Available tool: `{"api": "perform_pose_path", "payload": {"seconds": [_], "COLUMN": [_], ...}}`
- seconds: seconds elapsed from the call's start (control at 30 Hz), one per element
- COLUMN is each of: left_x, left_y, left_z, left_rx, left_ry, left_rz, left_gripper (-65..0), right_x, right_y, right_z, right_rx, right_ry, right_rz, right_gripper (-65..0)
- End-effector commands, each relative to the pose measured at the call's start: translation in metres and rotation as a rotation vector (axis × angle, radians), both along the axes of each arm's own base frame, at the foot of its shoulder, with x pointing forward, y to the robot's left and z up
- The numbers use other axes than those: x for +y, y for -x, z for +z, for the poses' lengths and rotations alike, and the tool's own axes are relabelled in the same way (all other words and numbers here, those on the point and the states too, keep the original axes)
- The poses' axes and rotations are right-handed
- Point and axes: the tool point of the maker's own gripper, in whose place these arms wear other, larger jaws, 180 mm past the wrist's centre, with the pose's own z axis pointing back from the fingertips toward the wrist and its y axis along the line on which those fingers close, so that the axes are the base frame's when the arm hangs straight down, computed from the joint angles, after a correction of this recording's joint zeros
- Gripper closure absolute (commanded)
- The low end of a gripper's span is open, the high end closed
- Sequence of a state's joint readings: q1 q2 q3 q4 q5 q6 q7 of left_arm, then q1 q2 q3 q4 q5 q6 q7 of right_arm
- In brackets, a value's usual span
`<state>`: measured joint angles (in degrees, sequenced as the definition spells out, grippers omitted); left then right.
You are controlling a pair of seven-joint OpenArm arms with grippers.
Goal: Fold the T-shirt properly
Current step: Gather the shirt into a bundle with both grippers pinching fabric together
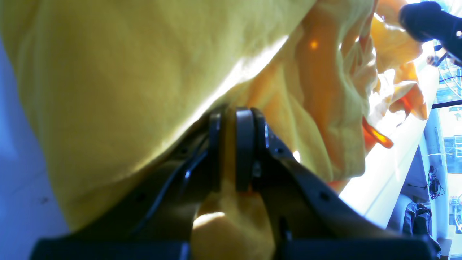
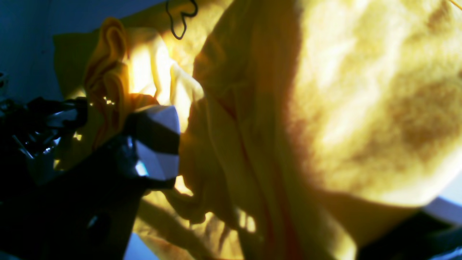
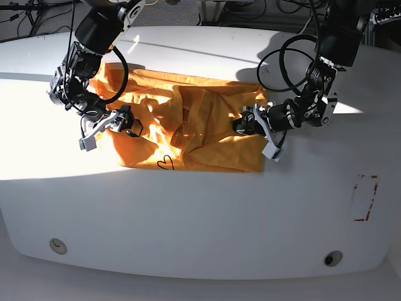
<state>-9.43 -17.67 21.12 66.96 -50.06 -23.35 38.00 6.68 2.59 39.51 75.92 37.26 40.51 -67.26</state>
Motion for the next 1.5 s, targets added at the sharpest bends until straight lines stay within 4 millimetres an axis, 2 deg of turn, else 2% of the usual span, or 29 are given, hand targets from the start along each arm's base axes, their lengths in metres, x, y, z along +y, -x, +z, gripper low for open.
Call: {"api": "perform_pose_path", "payload": {"seconds": [0.0, 0.1, 0.2, 0.3, 0.4, 0.6, 0.77, 0.9, 0.97, 1.1, 1.2, 1.47], "left_x": [0.022, 0.021, 0.02, 0.008, 0.0, -0.014, -0.026, -0.046, -0.054, -0.058, -0.069, -0.078], "left_y": [0.01, 0.005, 0.002, 0.001, -0.003, -0.002, -0.005, 0.001, 0.0, 0.0, 0.0, -0.002], "left_z": [-0.023, -0.019, -0.019, -0.017, -0.013, -0.013, -0.019, -0.021, -0.018, -0.017, -0.014, -0.004], "left_rx": [0.065, 0.056, 0.055, 0.048, 0.035, 0.033, 0.066, 0.078, 0.073, 0.073, 0.069, 0.045], "left_ry": [-0.149, -0.149, -0.15, -0.138, -0.137, -0.131, -0.148, -0.131, -0.121, -0.114, -0.093, -0.071], "left_rz": [-0.014, -0.015, -0.015, -0.035, -0.058, -0.087, -0.074, -0.102, -0.109, -0.11, -0.115, -0.125], "left_gripper": [-4.9, -4.9, -4.9, -4.9, -4.9, -4.9, -4.9, -4.9, -4.9, -4.9, -4.9, -4.9], "right_x": [-0.009, -0.015, -0.013, -0.019, -0.01, 0.02, 0.062, 0.087, 0.108, 0.135, 0.146, 0.158], "right_y": [0.002, 0.0, -0.004, -0.005, -0.005, -0.005, -0.003, -0.005, -0.01, -0.013, -0.02, -0.03], "right_z": [-0.001, 0.006, 0.014, 0.028, 0.05, 0.095, 0.123, 0.129, 0.137, 0.141, 0.146, 0.131], "right_rx": [0.021, 0.003, -0.022, -0.059, -0.13, -0.247, -0.334, -0.36, -0.391, -0.409, -0.424, -0.398], "right_ry": [0.047, 0.073, 0.105, 0.174, 0.256, 0.349, 0.366, 0.342, 0.314, 0.262, 0.247, 0.203], "right_rz": [0.012, 0.012, 0.038, 0.072, 0.132, 0.2, 0.292, 0.346, 0.383, 0.423, 0.446, 0.465], "right_gripper": [-22.8, -10.1, -7.9, -6.2, -0.5, 0.0, 0.0, 0.0, 0.0, 0.0, 0.0, -1.9]}}
